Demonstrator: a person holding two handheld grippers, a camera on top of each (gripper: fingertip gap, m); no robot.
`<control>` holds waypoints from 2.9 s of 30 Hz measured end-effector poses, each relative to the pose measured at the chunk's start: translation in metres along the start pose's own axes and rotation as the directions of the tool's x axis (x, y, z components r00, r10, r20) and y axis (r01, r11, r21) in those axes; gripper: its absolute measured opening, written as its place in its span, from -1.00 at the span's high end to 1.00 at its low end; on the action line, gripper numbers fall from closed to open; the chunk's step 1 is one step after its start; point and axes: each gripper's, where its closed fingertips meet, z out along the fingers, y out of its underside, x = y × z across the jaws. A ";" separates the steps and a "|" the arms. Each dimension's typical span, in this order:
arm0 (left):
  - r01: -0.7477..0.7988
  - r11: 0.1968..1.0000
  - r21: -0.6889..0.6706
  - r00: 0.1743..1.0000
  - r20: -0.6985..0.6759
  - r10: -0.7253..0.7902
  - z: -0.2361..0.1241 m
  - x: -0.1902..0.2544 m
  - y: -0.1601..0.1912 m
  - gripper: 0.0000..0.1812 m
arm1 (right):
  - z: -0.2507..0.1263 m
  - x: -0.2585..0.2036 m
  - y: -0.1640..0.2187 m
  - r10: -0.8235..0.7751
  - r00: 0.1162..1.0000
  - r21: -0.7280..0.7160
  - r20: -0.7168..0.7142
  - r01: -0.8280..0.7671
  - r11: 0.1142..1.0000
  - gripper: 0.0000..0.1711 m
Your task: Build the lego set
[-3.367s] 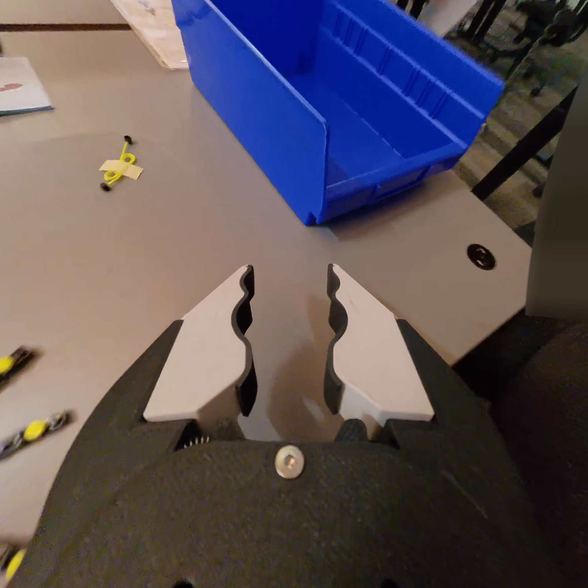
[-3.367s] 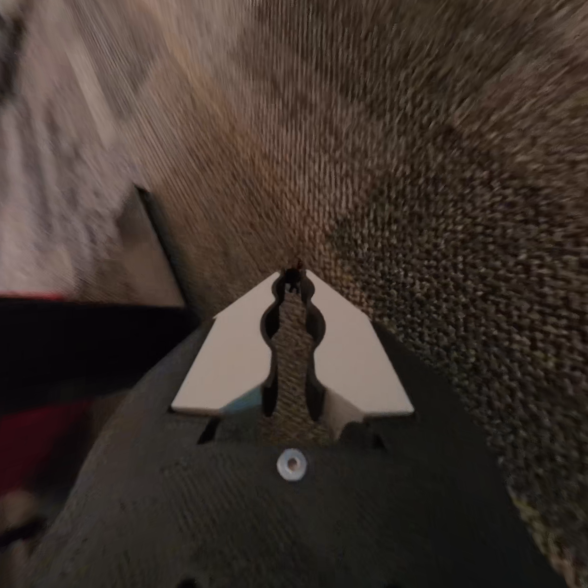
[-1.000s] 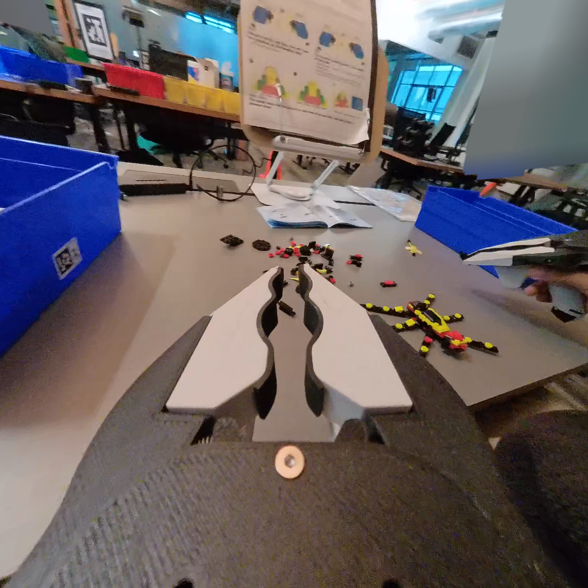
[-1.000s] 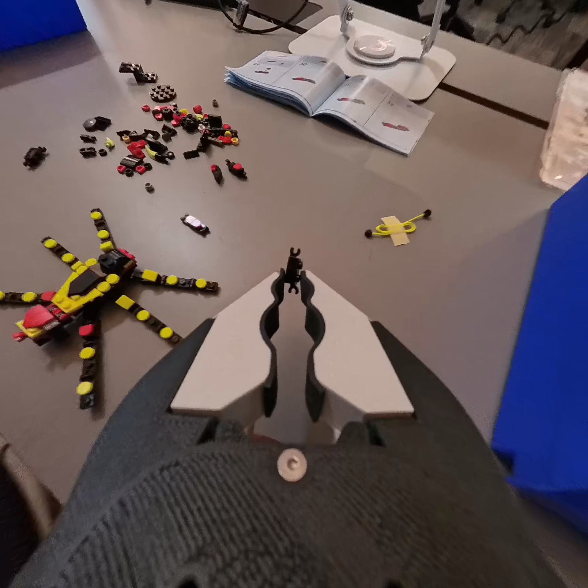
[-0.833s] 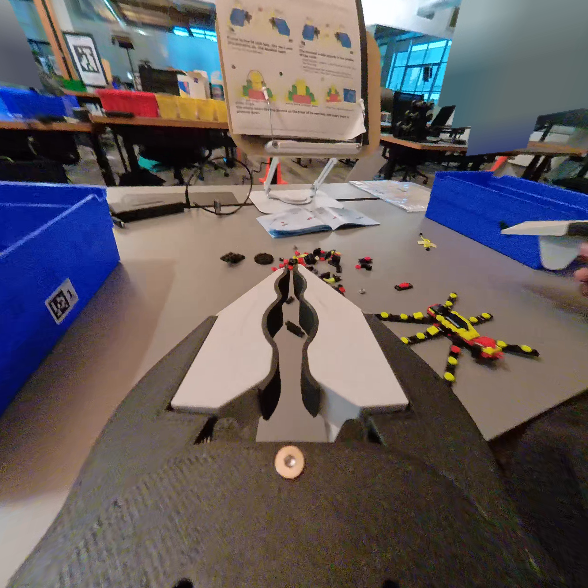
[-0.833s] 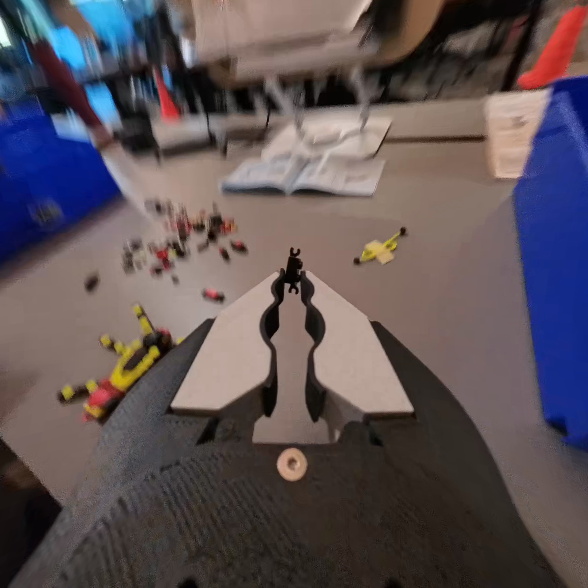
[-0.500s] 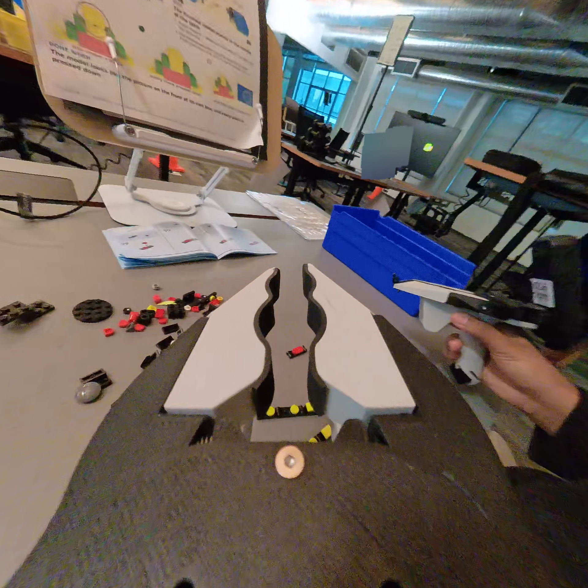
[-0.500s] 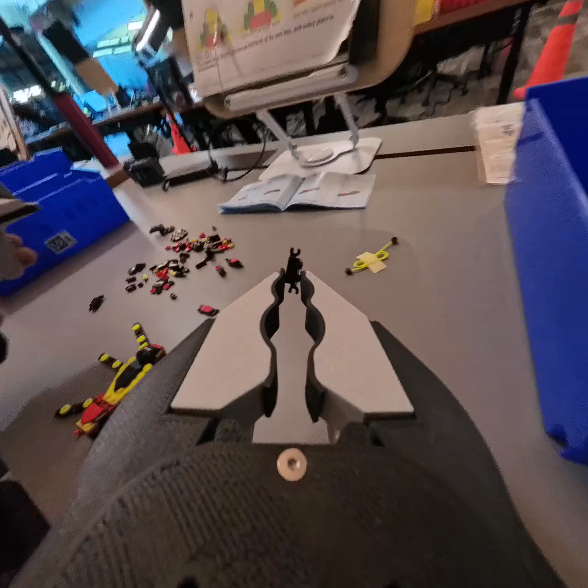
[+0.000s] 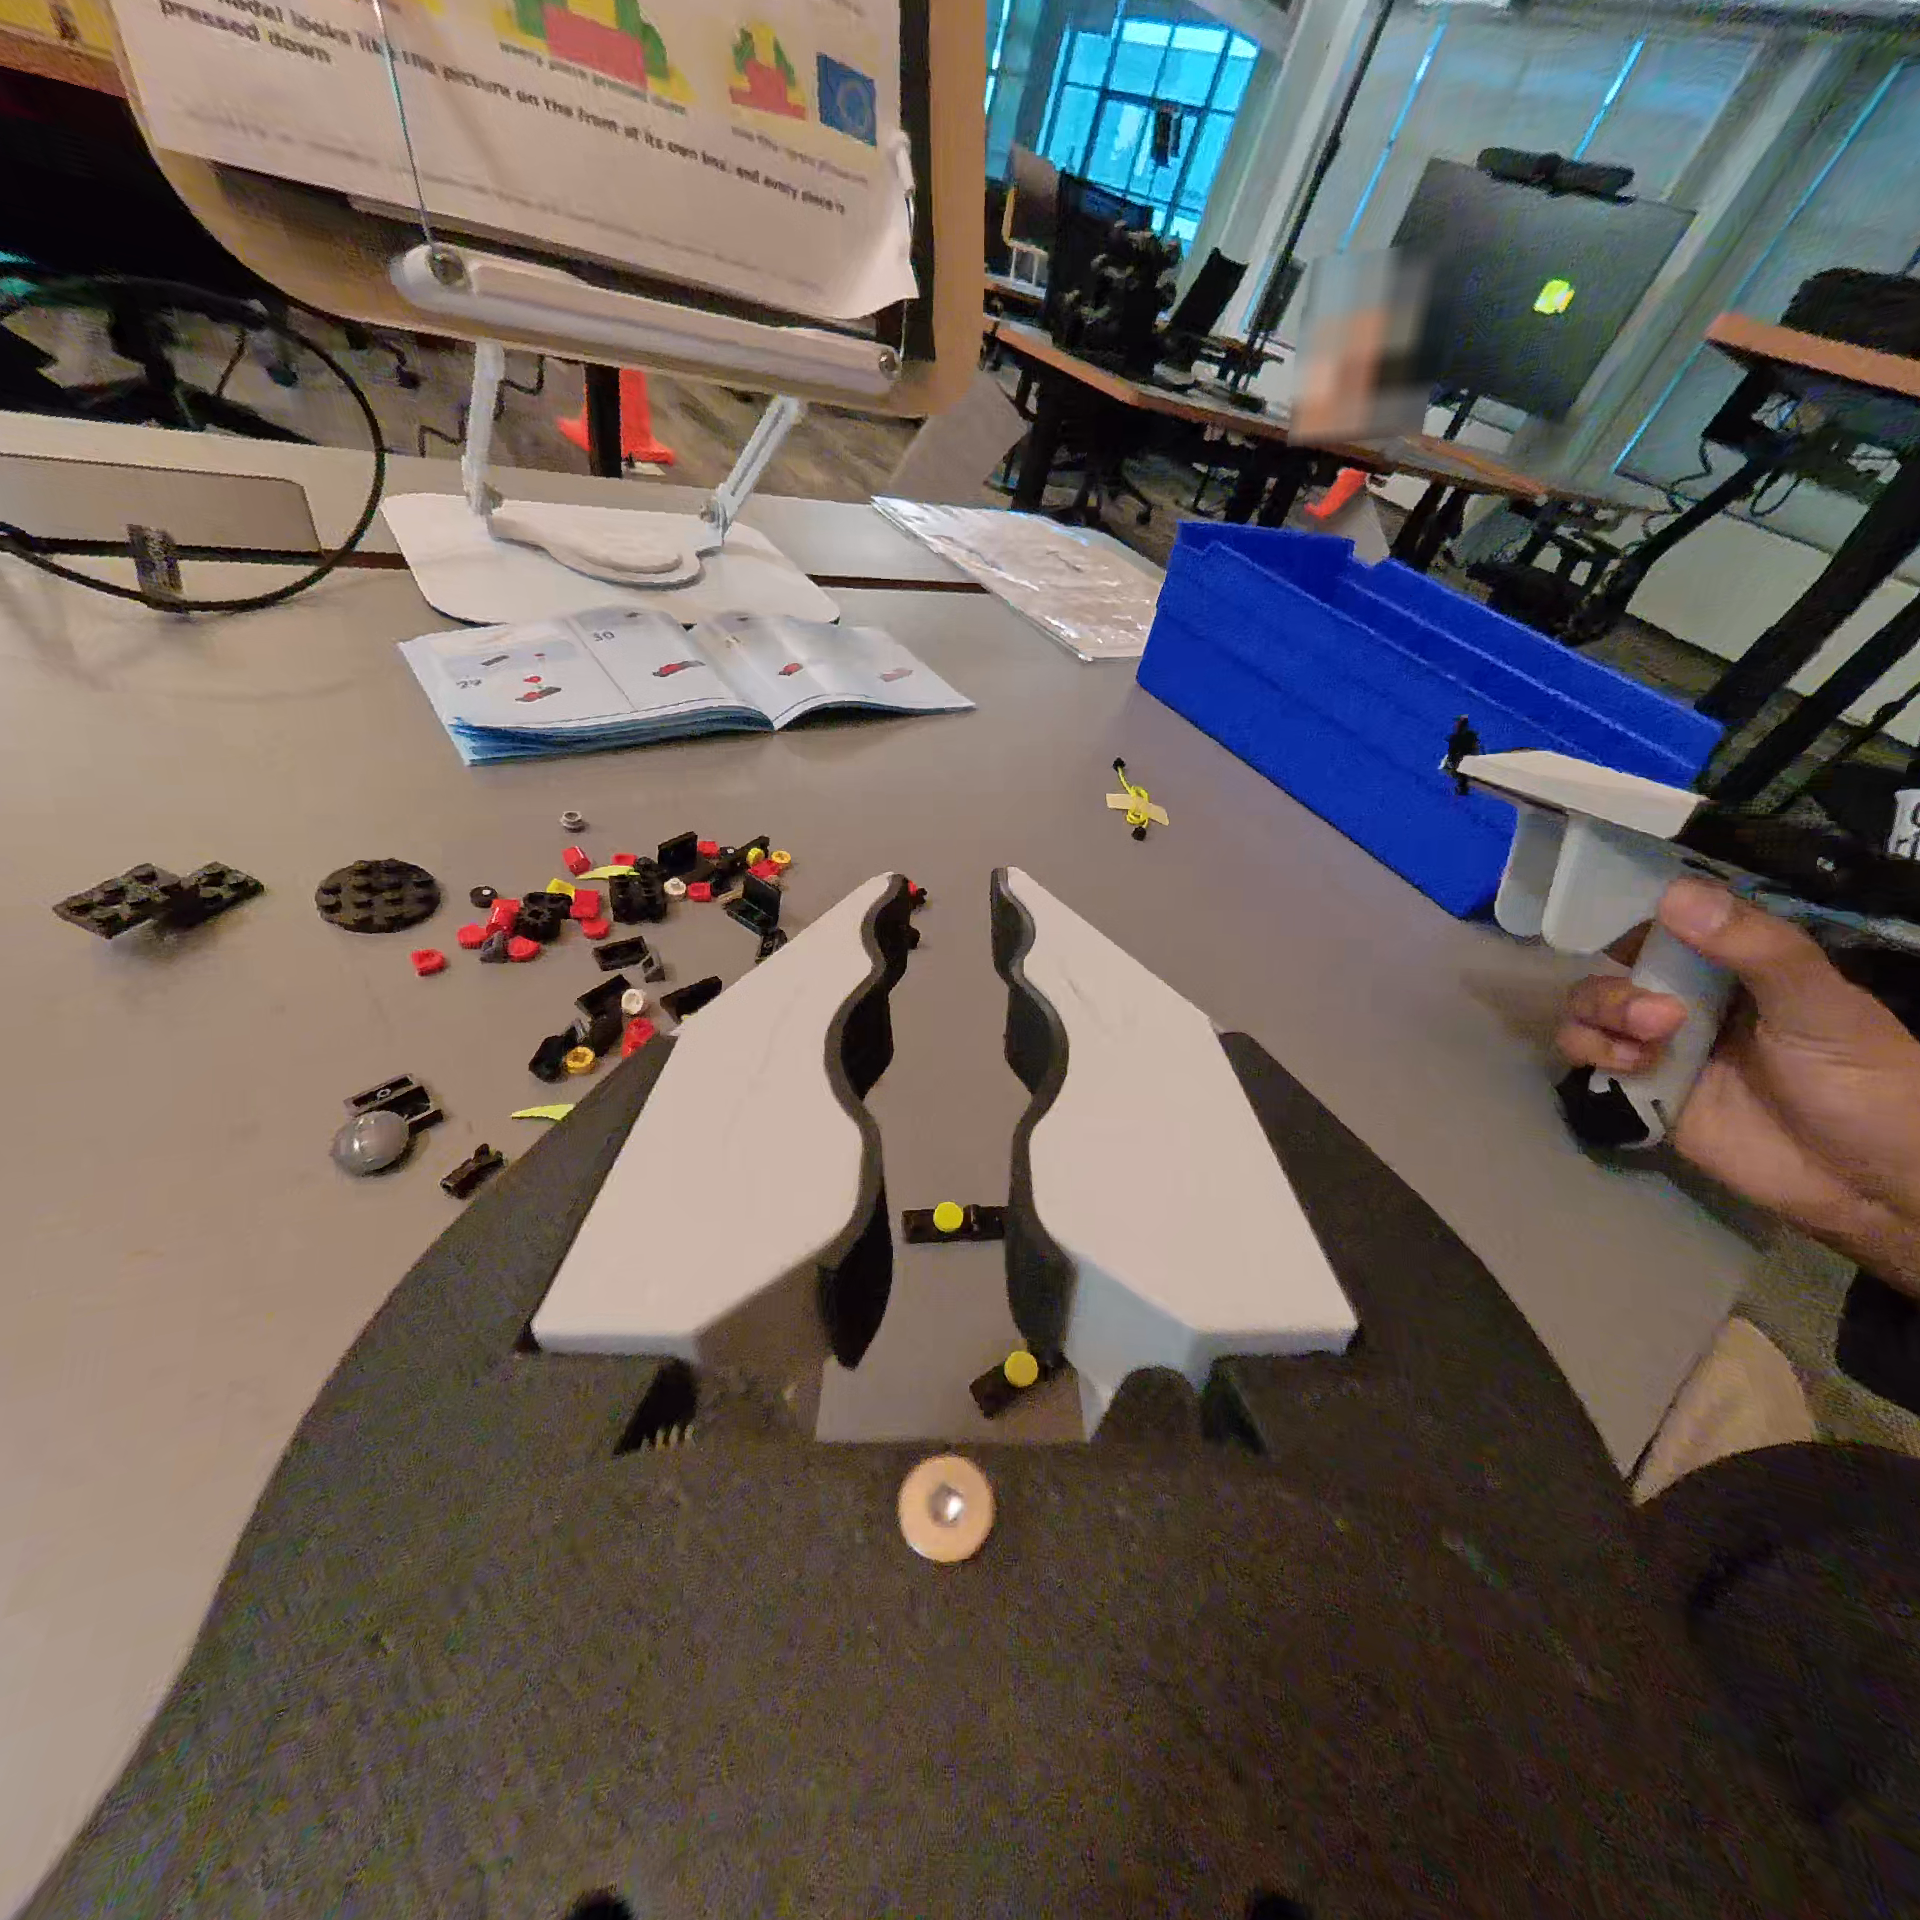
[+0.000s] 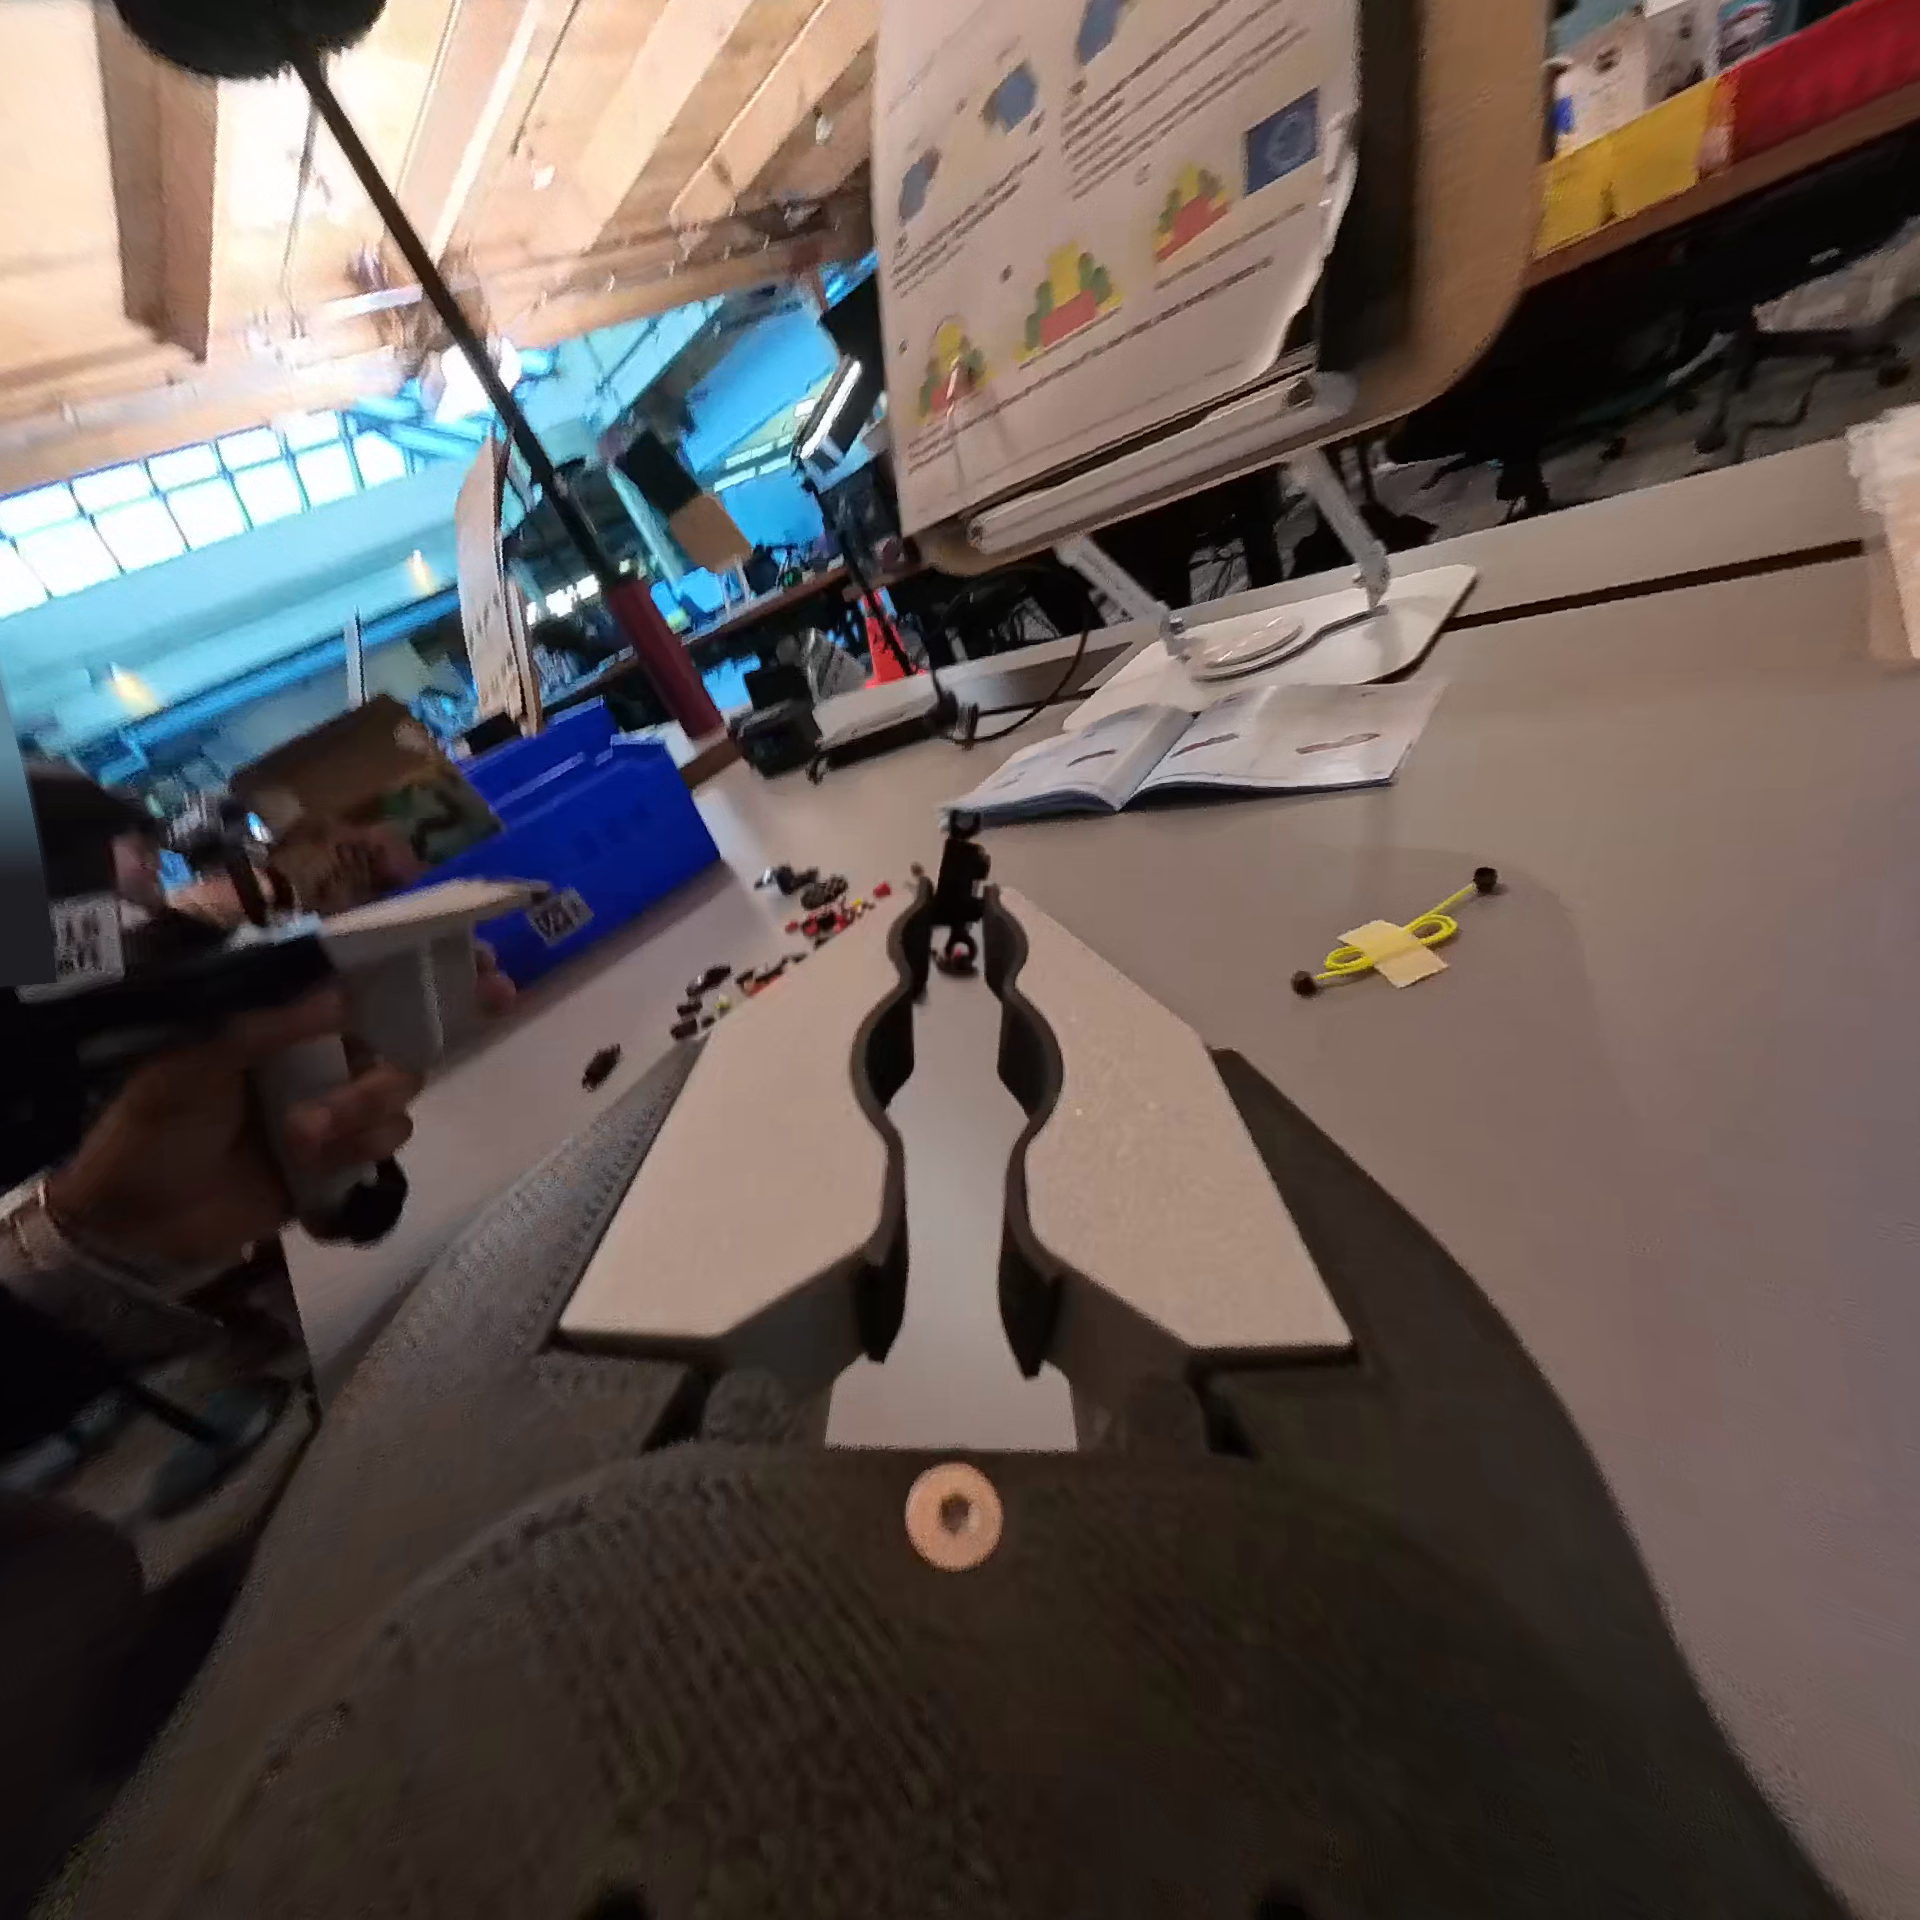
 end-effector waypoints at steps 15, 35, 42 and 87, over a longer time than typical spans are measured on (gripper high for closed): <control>0.166 0.986 0.009 0.982 0.090 -0.166 -0.045 -0.049 0.013 0.75 | 0.064 -0.014 0.035 0.008 0.999 -0.176 0.053 0.001 0.984 0.92; 0.107 0.984 -0.143 0.989 -0.088 -0.120 -0.038 -0.007 0.033 0.66 | 0.067 -0.048 0.016 0.324 0.870 -0.157 0.371 -0.285 0.946 0.92; 0.167 0.986 -0.016 0.986 0.006 -0.167 -0.020 -0.042 0.001 0.67 | 0.068 -0.057 0.000 0.346 0.854 -0.145 0.389 -0.314 0.938 0.93; -0.081 0.973 -0.215 0.984 0.135 0.112 -0.032 -0.090 0.022 0.56 | 0.074 -0.103 -0.070 -0.151 0.960 -0.063 0.236 0.170 0.983 0.92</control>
